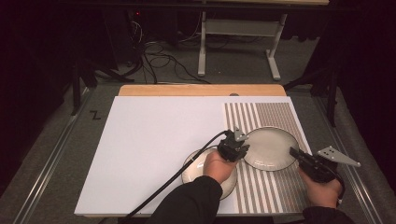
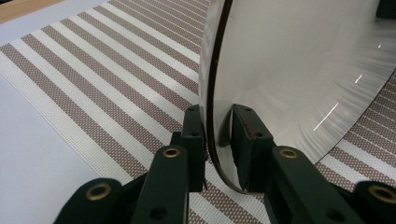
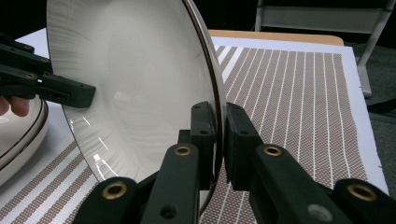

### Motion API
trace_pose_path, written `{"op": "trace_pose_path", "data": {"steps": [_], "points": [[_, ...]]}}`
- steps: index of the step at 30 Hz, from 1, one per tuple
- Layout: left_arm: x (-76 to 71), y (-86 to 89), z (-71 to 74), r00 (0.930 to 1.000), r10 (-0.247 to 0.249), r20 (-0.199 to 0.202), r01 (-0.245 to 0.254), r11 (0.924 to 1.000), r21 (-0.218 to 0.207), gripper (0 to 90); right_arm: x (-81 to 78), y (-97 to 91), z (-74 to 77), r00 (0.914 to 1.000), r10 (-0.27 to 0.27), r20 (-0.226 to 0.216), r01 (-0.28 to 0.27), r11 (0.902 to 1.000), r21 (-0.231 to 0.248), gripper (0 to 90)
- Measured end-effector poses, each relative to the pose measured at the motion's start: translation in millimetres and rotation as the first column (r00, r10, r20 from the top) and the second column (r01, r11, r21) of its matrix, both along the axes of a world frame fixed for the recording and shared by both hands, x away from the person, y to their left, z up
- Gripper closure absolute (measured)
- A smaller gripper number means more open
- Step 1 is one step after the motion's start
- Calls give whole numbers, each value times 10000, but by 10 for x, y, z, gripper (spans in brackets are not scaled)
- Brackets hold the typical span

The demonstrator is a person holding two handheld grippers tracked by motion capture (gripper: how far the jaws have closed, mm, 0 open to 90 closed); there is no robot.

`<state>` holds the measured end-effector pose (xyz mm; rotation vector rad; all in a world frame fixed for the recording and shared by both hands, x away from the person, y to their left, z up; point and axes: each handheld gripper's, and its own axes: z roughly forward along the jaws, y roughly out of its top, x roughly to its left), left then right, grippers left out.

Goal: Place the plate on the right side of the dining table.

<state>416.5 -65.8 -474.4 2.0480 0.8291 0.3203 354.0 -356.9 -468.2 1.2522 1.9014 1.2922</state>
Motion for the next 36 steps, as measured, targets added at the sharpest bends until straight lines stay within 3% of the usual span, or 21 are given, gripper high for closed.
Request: {"op": "trace_pose_path", "data": {"steps": [14,28,36], "points": [[-13,2,16,10000,82,-19,-81,9997,208,755,10,-14,-14,9999,108,-79,-106,9998,142,854],[-82,120,164,9992,170,372,-175,9998,135,610,19,-6,-22,9999,3,-133,-1,9999,147,855],[-166,259,145,9987,279,429,-276,9996,-73,557,18,3,-18,9999,-34,-134,35,9999,130,854]]}}
